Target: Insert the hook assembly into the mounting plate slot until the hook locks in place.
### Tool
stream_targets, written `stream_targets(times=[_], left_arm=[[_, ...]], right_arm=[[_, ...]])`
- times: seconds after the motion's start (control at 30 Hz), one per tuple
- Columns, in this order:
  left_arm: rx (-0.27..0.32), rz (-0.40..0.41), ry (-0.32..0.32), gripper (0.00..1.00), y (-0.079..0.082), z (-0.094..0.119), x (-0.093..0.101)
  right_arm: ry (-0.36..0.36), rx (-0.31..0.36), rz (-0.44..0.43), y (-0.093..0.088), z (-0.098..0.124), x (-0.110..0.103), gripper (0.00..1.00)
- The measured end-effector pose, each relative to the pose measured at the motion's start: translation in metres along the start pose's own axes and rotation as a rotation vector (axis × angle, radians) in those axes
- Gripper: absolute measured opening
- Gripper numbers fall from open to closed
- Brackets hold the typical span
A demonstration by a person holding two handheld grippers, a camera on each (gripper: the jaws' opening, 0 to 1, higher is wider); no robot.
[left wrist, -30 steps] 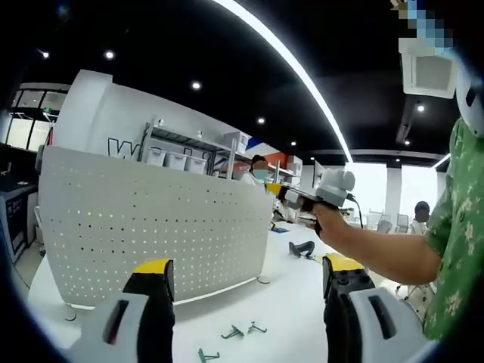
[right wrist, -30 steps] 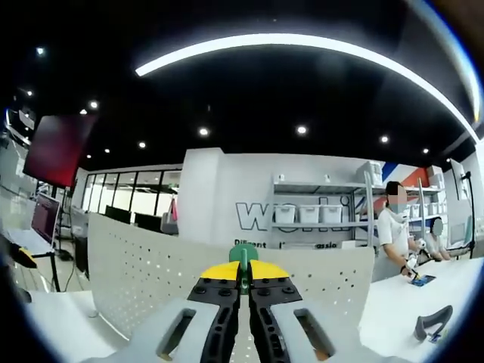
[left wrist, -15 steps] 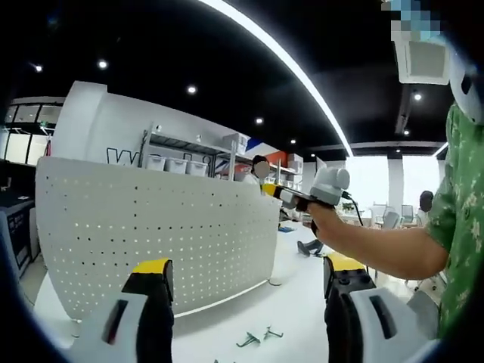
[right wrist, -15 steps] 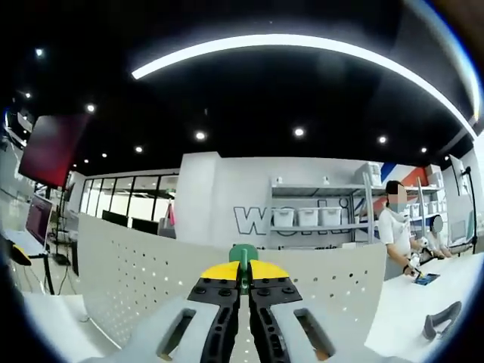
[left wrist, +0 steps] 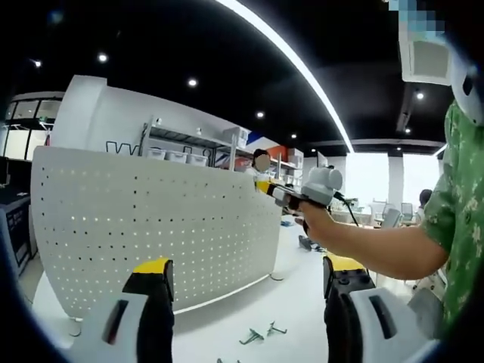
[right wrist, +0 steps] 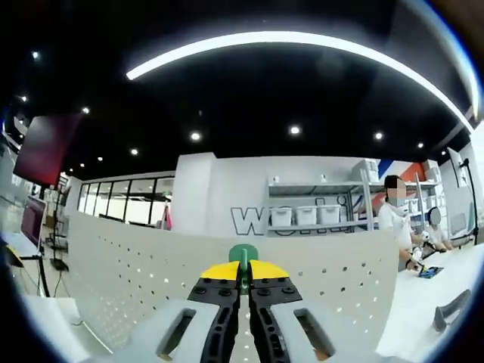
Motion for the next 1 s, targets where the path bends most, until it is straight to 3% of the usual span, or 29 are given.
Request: stream_targets(times=[1.0], left_arm=[[-0.039,0.010,0.001,0.81,-0.004,0.002,-0.005]], right_arm=[[-0.031,0.042,-0.043,-0.019,-0.011,-0.003,0.01]])
Point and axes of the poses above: the point that each gripper's makers call its tool centre point, and the gripper's own axes: z roughly backward along the fingers, x roughly to its right, y roughly out of its top, the point moved 9 cm from there along z, roughly backward along the fingers, and after that the axes turned 13 degrees about -y, right-handed, at the moved point
